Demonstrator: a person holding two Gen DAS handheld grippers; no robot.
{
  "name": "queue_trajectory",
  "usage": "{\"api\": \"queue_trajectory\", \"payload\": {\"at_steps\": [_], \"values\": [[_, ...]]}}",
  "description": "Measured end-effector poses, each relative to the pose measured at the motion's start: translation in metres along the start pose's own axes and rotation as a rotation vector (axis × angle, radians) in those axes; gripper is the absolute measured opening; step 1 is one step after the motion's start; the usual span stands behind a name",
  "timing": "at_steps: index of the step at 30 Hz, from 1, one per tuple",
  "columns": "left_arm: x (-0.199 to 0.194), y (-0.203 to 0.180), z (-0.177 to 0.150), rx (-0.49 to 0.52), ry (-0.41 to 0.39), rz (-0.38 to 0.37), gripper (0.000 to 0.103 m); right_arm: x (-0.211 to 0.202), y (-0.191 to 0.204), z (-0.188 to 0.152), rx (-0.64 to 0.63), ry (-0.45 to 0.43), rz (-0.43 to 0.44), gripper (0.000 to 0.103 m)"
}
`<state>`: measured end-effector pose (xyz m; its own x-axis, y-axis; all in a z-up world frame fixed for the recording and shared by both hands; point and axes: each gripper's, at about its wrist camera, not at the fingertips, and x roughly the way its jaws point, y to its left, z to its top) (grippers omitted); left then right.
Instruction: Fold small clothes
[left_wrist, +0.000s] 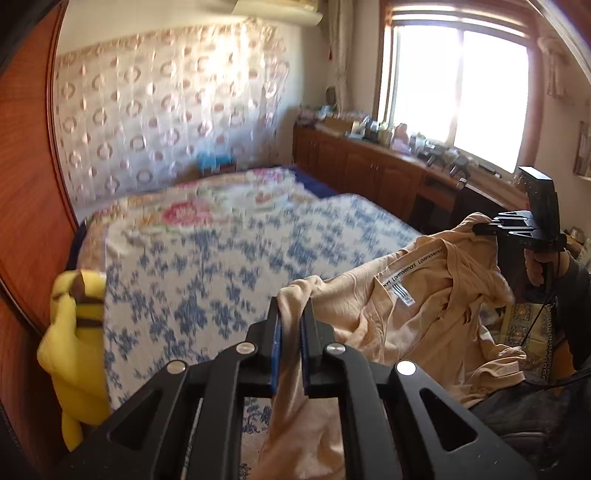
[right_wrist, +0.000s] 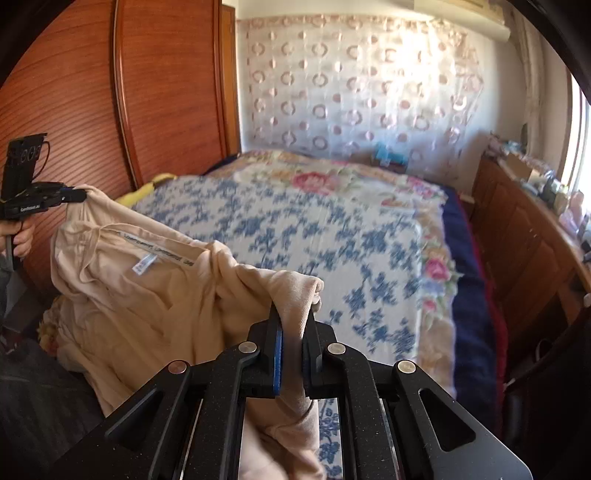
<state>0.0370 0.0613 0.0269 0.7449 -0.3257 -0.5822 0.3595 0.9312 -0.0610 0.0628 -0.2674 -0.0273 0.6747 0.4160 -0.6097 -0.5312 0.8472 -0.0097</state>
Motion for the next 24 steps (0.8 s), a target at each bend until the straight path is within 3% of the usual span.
{"api": "queue_trajectory", "payload": {"at_steps": [5,8,13,17,24], "values": [[-0.038,-0.009,0.022,-0.003,-0.103,0.004,0.004,-0.046,0.002,0.023,-0.006,-0.100,-0.011,0.005],[-0.055,-0.011,0.034,0.004,-0.154,0.017,0.004,-0.080,0.000,0.041,0.028,-0.152,0.030,0.005],[-0.096,-0.009,0.059,0.004,-0.276,0.031,0.003,-0.139,0.015,0.079,-0.055,-0.249,0.004,0.005],[-0.125,-0.007,0.077,0.016,-0.373,0.068,0.003,-0.170,0.028,0.106,-0.131,-0.320,-0.067,0.005],[-0.153,0.002,0.108,0.038,-0.480,0.141,0.003,-0.187,0.040,0.147,-0.204,-0.414,-0.150,0.004]]}}
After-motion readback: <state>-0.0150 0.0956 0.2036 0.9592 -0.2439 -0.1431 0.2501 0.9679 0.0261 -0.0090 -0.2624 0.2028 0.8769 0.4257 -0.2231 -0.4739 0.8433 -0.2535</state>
